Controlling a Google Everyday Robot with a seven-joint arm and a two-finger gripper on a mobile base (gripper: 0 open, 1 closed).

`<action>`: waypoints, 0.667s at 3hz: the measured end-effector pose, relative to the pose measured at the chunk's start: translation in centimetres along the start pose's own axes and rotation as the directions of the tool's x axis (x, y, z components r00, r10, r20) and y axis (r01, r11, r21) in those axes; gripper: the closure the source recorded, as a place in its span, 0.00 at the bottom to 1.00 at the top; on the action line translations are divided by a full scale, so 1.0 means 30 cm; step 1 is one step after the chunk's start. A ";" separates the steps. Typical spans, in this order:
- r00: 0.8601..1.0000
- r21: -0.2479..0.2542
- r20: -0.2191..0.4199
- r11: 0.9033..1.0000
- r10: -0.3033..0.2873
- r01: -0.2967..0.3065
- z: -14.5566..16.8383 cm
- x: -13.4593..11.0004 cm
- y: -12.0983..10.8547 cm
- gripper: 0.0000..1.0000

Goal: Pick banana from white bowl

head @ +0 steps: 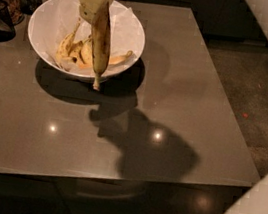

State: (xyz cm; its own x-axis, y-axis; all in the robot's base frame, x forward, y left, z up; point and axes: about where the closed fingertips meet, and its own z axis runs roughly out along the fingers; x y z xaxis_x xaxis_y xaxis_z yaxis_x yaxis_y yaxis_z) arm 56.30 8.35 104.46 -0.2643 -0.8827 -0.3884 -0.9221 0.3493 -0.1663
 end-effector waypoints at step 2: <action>1.000 0.008 0.025 1.000 0.014 -0.015 -0.020 0.000 -0.017 1.00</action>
Offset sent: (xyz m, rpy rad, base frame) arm 0.0043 -0.0085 0.0092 0.0346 -0.0060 -0.0238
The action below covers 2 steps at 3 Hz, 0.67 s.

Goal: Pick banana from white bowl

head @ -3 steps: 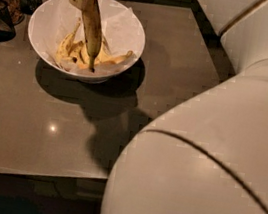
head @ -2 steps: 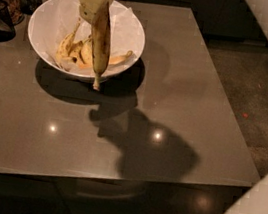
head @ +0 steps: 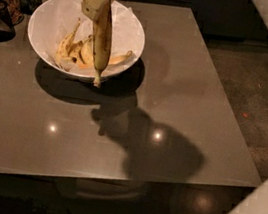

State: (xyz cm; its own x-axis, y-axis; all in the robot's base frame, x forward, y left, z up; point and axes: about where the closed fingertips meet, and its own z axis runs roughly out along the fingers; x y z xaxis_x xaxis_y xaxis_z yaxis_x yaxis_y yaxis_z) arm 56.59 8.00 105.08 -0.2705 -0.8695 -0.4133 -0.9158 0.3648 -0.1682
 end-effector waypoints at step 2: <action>0.993 -0.043 0.034 0.993 0.113 -0.112 -0.004 0.116 0.070 1.00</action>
Offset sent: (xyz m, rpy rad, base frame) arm -0.0592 -0.0387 -0.0400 0.1143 0.1425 -0.1298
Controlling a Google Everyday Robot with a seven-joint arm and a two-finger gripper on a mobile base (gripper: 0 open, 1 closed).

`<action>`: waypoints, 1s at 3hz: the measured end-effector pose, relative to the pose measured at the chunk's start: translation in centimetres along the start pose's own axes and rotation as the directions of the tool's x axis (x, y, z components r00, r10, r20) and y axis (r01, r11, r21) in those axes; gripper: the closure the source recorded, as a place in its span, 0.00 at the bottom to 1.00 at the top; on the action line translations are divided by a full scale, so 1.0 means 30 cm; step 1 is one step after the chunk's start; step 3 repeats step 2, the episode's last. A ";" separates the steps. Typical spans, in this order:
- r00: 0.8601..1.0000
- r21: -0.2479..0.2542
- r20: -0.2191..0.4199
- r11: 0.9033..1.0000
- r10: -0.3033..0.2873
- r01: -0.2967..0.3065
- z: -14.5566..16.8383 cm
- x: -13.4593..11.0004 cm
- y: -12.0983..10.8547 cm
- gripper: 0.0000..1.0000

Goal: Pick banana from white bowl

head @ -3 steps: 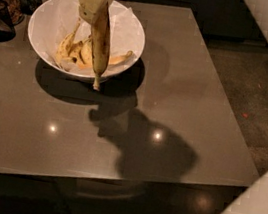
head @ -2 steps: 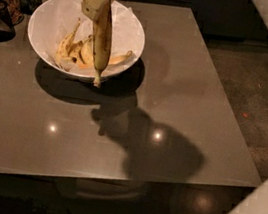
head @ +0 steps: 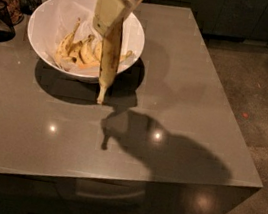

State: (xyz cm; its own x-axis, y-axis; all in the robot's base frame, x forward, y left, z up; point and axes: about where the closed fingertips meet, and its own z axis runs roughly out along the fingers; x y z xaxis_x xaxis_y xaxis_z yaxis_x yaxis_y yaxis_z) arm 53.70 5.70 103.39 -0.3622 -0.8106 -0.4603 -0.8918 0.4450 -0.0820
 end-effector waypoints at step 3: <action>0.999 -0.079 -0.022 0.996 0.039 -0.041 0.059 0.057 0.092 1.00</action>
Offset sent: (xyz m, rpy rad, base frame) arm -0.0432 0.0092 -0.0314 0.0223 0.1243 0.0135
